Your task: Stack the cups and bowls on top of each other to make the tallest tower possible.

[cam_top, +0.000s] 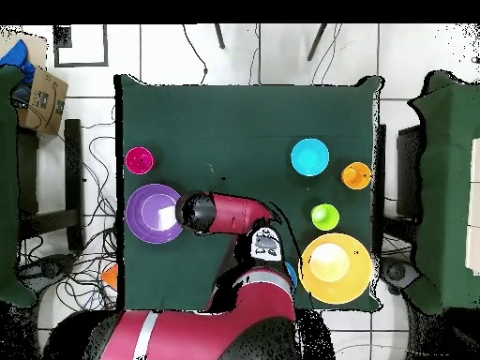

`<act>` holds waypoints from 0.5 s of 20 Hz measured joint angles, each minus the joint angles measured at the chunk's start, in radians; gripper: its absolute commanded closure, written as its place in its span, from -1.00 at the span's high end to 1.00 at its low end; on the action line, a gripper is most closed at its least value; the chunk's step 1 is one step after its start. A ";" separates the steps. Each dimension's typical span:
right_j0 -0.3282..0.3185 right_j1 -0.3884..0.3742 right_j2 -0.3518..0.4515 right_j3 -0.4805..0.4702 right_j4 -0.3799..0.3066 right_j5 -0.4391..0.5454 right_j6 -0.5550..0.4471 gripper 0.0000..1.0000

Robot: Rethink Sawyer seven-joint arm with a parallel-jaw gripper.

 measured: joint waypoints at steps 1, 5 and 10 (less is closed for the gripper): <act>0.000 -0.001 -0.001 0.000 0.000 0.002 0.000 -1.00; 0.000 -0.005 -0.012 0.001 0.000 0.021 0.000 -1.00; -0.002 -0.005 -0.019 0.001 0.000 0.024 0.000 -1.00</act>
